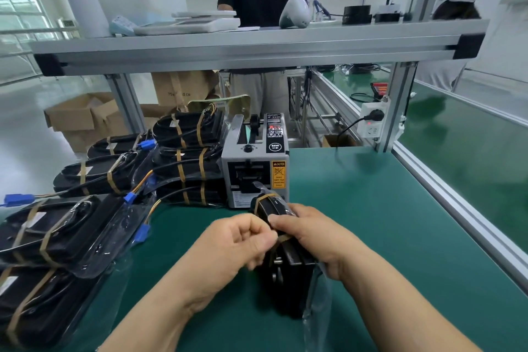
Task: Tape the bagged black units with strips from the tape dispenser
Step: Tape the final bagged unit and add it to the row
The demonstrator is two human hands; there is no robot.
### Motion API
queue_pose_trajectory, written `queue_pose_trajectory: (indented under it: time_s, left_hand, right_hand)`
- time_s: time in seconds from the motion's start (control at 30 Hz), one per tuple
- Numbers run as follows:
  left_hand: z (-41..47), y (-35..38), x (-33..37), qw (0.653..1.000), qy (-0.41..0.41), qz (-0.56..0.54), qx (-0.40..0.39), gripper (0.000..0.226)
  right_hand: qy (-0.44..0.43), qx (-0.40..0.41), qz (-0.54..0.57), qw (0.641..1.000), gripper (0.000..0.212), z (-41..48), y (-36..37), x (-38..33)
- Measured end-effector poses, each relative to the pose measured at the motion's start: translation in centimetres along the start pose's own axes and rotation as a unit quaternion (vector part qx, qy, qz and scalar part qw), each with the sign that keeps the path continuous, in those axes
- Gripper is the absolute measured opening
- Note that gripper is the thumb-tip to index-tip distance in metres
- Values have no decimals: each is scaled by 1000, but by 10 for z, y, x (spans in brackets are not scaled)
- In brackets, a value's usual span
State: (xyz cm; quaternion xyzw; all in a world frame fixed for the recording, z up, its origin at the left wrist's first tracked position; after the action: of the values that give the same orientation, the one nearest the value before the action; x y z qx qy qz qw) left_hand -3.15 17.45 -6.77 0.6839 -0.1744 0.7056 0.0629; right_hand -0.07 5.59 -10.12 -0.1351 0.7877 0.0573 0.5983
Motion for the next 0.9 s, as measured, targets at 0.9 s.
queue_pose_trajectory:
  time_s: [0.9]
  left_hand:
    - [69,10,58,723,250,644,-19,18]
  right_hand:
    - [-31,21,-122,992,51,5,9,-8]
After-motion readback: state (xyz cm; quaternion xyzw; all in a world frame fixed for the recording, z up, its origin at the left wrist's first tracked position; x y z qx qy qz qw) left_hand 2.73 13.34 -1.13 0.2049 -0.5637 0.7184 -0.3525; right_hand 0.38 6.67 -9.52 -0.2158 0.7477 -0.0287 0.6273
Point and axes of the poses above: each hand's wrist, its own z-axis towards the middle knuckle, its own y-axis out of the palm, x = y × z, the point moved 9 cm from there along z, towards the middle knuckle
